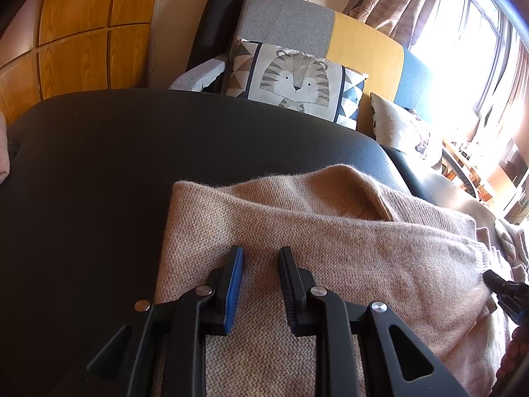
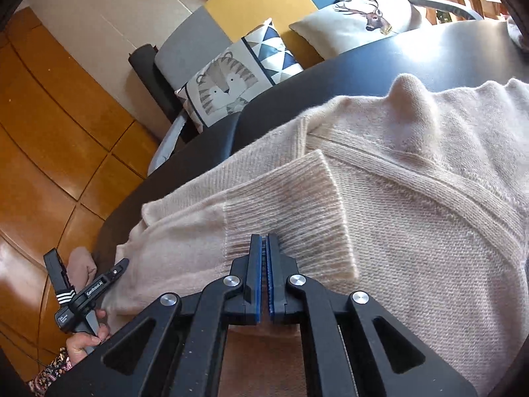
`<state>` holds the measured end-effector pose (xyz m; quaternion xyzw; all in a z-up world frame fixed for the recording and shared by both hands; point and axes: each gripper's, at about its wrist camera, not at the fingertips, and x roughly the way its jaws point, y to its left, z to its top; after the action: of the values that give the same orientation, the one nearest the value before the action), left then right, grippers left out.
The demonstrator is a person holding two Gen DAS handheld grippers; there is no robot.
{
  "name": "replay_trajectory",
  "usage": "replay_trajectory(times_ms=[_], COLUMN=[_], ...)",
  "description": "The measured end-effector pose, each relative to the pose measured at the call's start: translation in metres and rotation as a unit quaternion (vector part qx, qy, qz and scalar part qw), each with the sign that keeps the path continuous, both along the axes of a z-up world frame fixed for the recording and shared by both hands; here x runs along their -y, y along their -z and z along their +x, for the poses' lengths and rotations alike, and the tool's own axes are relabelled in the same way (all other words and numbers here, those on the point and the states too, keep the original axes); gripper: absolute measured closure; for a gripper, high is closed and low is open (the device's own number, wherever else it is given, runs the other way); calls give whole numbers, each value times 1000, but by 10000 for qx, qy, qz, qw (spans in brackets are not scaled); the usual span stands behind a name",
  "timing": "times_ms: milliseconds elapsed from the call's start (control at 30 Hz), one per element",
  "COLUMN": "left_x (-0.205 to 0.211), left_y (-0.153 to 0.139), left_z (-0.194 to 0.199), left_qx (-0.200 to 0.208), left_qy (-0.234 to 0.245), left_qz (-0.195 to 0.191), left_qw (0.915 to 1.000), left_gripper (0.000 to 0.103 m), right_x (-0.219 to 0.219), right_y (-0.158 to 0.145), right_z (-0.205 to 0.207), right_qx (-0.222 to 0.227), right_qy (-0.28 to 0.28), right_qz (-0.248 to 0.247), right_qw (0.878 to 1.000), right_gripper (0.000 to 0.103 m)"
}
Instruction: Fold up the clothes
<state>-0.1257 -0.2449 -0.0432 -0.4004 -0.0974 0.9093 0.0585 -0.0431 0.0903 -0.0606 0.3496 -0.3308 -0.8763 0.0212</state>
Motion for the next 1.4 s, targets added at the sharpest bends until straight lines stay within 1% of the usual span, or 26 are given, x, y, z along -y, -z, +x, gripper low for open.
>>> replay_trajectory(times_ms=[100, 167, 233, 267, 367, 400, 467, 533, 567, 633, 700, 833, 900, 1033, 1167, 1200, 1300, 1400], left_x=[0, 0, 1, 2, 3, 3, 2, 2, 2, 1, 1, 2, 2, 3, 4, 4, 5, 5], left_y=[0, 0, 1, 1, 1, 1, 1, 1, 1, 1, 1, 1, 2, 2, 2, 2, 2, 2], left_z=[0, 1, 1, 0, 0, 0, 0, 1, 1, 1, 1, 2, 2, 2, 2, 2, 3, 3], left_qx=[3, 3, 4, 5, 5, 5, 1, 0, -1, -6, -10, -11, -10, -8, -7, -7, -9, -8], left_qy=[1, 0, 2, 3, 6, 6, -9, -13, -16, -27, -27, -25, -24, -21, -19, -19, -17, -15], left_qz=[13, 26, 44, 43, 35, 38, 51, 58, 61, 55, 38, 81, 112, 174, 232, 236, 248, 252], left_qw=[10000, 10000, 10000, 10000, 10000, 10000, 10000, 10000, 10000, 10000, 10000, 10000, 9999, 9998, 9997, 9997, 9997, 9997], left_gripper=[81, 81, 81, 81, 81, 81, 81, 81, 81, 81, 81, 81, 81, 81, 81, 81, 81, 81], right_x=[-7, -4, 1, 4, 9, 9, 7, 10, 17, 36, 58, 103, 119, 109, 84, 77, 57, 40], right_y=[1, -7, -14, -15, -9, -6, 1, -3, -7, -15, -18, -9, -1, 6, 4, 2, 1, 5], right_z=[6, 11, 12, 12, 10, 10, 10, 12, 11, 5, -2, -21, -26, -18, -6, -3, -2, -2], right_qx=[-56, -254, -437, -454, -315, -238, -65, -131, -194, -315, -421, -249, -29, -30, -120, -147, -280, -179], right_qy=[185, 180, 3, -105, -331, -285, -143, -76, -200, -568, -926, -1549, -1735, -1474, -1118, -1026, -776, -524], right_qz=[-247, -277, -314, -346, -380, -373, -373, -457, -437, -384, -479, -486, -313, -574, -722, -756, -920, -988], right_qw=[9995, 9991, 9985, 9983, 9982, 9986, 9992, 9988, 9987, 9971, 9937, 9864, 9843, 9874, 9910, 9917, 9923, 9936], right_gripper=[102, 99, 99, 99, 99, 99, 103, 100, 97, 97, 97, 97, 97, 100, 100, 99, 98, 98])
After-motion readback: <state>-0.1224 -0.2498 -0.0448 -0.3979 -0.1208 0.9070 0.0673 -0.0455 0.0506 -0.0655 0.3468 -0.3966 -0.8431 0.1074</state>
